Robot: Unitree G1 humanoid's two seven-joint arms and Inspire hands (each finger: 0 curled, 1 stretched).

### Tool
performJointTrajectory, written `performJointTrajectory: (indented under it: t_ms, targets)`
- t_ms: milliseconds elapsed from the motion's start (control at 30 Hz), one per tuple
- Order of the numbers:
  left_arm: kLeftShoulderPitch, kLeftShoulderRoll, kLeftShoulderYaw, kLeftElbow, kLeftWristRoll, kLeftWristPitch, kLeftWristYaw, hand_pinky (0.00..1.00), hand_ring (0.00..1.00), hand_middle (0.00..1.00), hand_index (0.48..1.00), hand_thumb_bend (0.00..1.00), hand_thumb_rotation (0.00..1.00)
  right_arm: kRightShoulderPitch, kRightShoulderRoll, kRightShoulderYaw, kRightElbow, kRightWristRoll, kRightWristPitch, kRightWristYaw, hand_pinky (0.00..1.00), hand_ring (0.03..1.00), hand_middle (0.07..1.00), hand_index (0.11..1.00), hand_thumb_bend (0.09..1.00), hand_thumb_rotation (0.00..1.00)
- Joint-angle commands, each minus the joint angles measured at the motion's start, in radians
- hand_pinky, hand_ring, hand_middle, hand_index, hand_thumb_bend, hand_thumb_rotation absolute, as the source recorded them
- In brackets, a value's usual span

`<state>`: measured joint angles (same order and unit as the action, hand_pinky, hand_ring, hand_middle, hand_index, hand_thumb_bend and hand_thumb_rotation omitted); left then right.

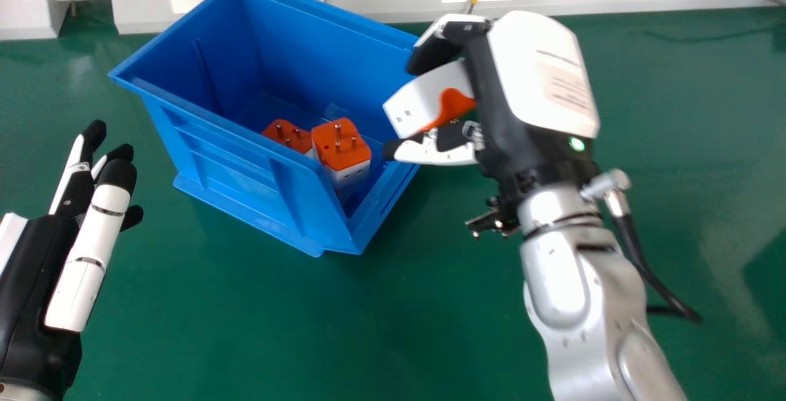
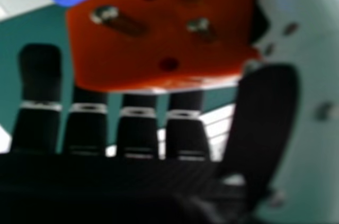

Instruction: Pick all objects and put in blue box

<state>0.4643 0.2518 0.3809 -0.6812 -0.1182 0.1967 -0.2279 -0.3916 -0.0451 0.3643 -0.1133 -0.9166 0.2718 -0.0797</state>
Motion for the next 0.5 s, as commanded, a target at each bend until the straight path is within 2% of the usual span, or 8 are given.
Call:
performJointTrajectory:
  t_ms: [0,300,467]
  targets:
    - [0.008,0.0,0.004,-0.002,0.007,-0.03,0.002,0.89,0.96,0.97,1.0,0.48,1.0,-0.083,0.006,-0.004,0.027,0.012,-0.038,-0.033,0.32,0.434,0.534,0.507,0.491,0.0]
    - [0.026,-0.008,-0.004,-0.021,0.009,-0.036,0.008,0.89,0.96,0.97,1.0,0.48,1.0,-0.276,0.022,0.008,0.284,0.073,-0.09,-0.067,0.31,0.424,0.528,0.514,0.49,0.0]
    - [0.036,-0.014,-0.011,-0.039,0.012,-0.03,0.014,0.89,0.95,0.97,1.0,0.48,1.0,-0.391,0.033,0.028,0.448,0.088,-0.108,-0.074,0.31,0.42,0.53,0.511,0.489,0.0]
